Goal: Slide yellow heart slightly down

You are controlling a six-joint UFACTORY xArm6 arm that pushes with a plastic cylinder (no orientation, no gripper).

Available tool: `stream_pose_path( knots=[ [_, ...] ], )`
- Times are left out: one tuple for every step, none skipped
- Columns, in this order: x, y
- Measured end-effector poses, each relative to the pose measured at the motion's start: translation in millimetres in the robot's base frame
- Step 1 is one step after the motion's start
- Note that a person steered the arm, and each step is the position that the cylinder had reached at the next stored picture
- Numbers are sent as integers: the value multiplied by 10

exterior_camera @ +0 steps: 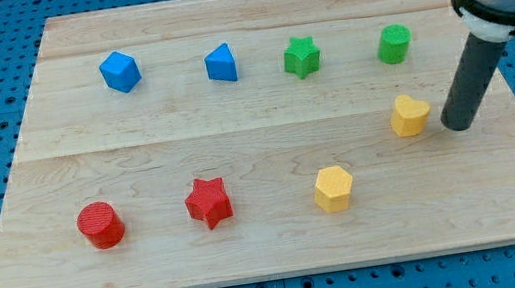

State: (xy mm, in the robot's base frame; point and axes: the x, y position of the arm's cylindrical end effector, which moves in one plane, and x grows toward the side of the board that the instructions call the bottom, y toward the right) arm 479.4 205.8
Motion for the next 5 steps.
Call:
stream_pose_path(
  knots=[
    [-404, 192],
    [-565, -68],
    [-328, -326],
    [50, -337],
    [325, -167]
  ],
)
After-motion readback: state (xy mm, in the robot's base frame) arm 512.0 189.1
